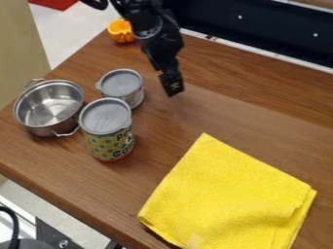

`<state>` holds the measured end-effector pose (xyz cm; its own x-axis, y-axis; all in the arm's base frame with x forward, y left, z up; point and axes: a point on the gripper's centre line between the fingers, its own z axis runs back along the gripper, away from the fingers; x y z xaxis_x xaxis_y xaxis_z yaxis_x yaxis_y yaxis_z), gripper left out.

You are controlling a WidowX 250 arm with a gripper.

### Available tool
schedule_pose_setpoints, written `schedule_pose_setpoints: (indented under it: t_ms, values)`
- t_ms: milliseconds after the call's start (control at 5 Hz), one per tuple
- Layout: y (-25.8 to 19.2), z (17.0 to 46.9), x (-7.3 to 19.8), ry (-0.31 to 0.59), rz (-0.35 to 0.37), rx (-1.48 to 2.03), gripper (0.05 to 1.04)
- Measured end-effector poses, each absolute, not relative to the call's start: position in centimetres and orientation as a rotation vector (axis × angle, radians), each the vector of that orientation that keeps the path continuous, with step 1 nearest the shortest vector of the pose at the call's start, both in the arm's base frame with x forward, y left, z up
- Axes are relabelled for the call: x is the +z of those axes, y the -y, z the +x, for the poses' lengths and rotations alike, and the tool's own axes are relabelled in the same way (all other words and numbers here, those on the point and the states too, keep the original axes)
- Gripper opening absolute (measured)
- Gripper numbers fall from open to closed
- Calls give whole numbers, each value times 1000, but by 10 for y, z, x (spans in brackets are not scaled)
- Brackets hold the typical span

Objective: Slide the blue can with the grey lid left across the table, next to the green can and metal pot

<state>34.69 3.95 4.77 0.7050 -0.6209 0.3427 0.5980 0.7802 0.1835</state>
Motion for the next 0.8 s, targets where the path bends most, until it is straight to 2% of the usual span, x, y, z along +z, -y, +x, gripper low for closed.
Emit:
schedule_pose_setpoints:
  t_ms: [200,600,800]
  values:
    - [-15,356,55,456,82,-629,998]
    - [38,378,79,477,119,-407,998]
    - [57,385,89,522,86,-286,998]
